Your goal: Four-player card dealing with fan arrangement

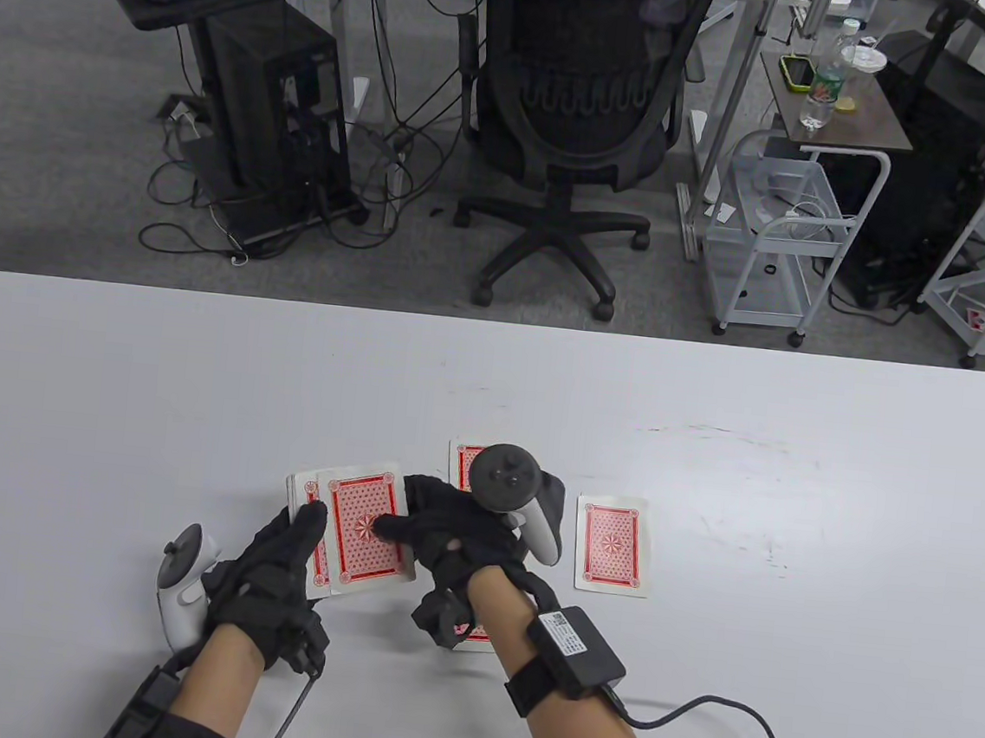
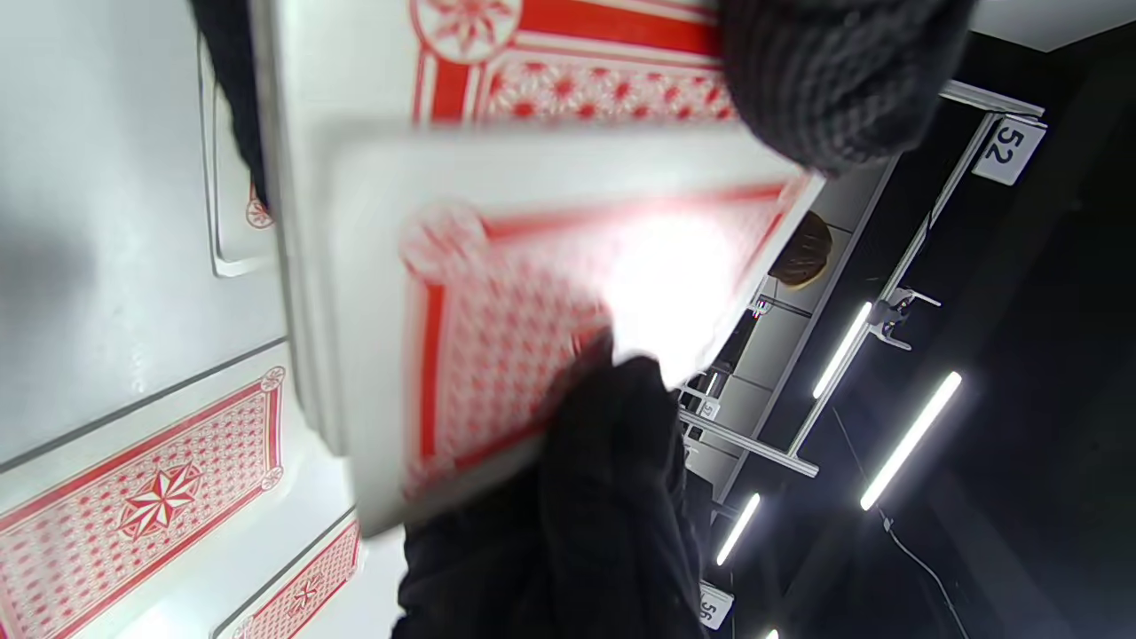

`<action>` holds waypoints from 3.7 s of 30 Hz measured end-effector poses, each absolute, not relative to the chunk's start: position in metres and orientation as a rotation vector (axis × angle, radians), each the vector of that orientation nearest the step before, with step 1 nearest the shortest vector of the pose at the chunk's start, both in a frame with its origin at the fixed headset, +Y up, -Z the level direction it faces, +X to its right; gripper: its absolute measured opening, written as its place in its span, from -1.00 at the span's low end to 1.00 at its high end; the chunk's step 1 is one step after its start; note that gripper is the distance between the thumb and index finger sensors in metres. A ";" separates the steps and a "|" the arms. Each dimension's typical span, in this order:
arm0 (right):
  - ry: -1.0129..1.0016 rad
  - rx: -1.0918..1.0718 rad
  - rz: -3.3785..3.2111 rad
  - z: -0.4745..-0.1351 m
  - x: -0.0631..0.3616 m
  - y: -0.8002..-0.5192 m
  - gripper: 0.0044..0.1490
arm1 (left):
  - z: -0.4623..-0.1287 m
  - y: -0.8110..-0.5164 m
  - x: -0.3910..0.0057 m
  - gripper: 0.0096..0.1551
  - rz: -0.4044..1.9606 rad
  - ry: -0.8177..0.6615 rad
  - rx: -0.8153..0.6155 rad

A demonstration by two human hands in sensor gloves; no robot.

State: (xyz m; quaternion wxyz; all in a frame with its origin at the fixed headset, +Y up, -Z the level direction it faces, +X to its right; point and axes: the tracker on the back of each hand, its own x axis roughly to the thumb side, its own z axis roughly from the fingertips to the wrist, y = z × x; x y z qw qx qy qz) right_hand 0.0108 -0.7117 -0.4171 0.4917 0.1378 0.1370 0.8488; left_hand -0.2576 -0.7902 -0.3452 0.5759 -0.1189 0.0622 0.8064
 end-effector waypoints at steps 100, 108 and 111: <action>0.274 0.258 2.129 -0.398 0.026 -0.719 -0.11 | -0.342 -0.796 -0.274 -0.44 1.806 0.267 -0.301; 0.350 0.196 2.538 -0.448 -0.025 -0.721 0.00 | -0.344 -0.812 -0.334 -0.44 1.850 0.454 -0.176; 0.387 0.163 2.688 -0.457 -0.045 -0.733 0.02 | -0.344 -0.813 -0.336 -0.44 1.859 0.456 -0.174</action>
